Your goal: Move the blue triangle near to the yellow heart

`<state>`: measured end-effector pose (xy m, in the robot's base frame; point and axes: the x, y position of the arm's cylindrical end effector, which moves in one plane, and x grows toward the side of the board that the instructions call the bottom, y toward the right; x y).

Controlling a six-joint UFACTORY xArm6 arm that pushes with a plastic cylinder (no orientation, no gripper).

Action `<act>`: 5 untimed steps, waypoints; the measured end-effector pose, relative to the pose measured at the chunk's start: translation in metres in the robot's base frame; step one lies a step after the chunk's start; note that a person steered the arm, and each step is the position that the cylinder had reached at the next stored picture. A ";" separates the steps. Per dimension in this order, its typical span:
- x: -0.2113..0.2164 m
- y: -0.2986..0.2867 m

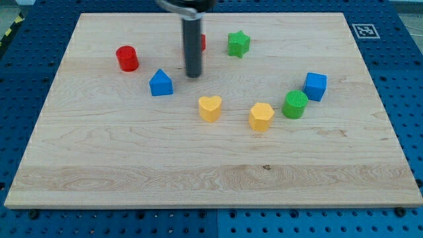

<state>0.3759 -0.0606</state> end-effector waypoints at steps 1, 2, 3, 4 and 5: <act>0.000 -0.044; 0.000 -0.057; 0.000 -0.069; 0.004 -0.069; 0.013 -0.069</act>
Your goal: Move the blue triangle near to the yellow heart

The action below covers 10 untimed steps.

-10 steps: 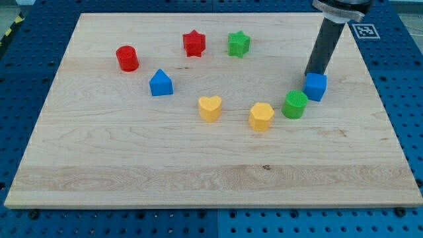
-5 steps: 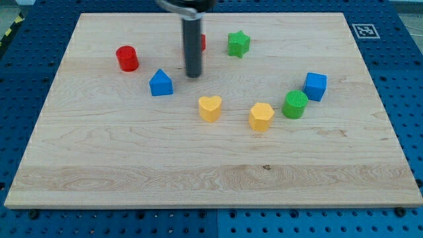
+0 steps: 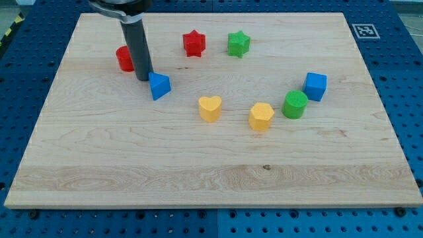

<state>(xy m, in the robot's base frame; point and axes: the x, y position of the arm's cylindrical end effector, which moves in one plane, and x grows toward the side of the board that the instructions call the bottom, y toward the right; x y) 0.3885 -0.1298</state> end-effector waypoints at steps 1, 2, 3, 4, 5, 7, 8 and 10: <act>0.014 0.012; 0.018 0.031; 0.018 0.031; 0.018 0.031; 0.025 0.033; 0.026 0.002; 0.035 -0.001; 0.035 0.031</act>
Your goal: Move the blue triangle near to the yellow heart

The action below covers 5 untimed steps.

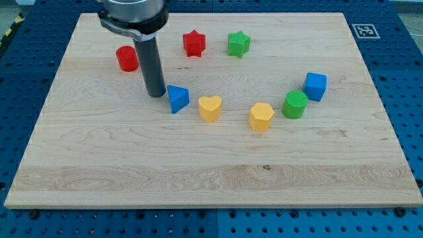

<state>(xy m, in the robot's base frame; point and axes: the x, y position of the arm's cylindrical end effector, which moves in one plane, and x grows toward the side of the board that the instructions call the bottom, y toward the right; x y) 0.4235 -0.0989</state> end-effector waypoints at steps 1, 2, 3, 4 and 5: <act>0.000 0.016; 0.000 0.031; 0.000 0.029; -0.008 0.007; -0.028 -0.034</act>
